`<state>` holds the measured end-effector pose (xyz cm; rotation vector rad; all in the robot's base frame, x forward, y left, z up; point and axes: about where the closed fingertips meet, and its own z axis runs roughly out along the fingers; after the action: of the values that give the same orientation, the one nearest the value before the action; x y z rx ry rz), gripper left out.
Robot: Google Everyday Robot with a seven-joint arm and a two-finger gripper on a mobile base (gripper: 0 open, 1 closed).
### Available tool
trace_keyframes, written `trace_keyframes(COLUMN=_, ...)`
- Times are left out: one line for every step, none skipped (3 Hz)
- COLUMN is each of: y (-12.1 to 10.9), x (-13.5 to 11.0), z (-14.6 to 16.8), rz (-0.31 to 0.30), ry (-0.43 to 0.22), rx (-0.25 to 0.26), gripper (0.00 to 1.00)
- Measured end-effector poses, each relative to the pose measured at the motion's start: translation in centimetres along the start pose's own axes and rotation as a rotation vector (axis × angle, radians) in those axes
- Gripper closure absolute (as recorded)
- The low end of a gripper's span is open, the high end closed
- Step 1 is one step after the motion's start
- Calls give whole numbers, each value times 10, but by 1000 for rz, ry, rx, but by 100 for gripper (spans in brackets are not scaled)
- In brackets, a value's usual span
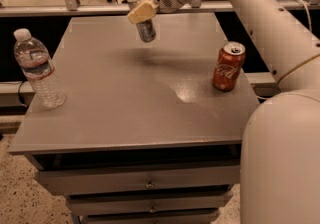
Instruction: Knock redbull can over
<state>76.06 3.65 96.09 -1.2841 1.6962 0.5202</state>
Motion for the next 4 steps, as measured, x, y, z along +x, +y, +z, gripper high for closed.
trace_keyframes(y=20, x=24, z=-28, rz=-22, ry=117, rx=-65, gripper=100)
trace_keyframes(y=40, x=42, z=-51, rz=-91, ry=262, rx=-97, gripper=100)
trace_keyframes(y=58, x=54, z=-59, rz=-189, ry=413, rx=-120, gripper=100)
trace_keyframes(y=76, x=63, z=-49, rz=-266, ry=518, rx=-155, gripper=100)
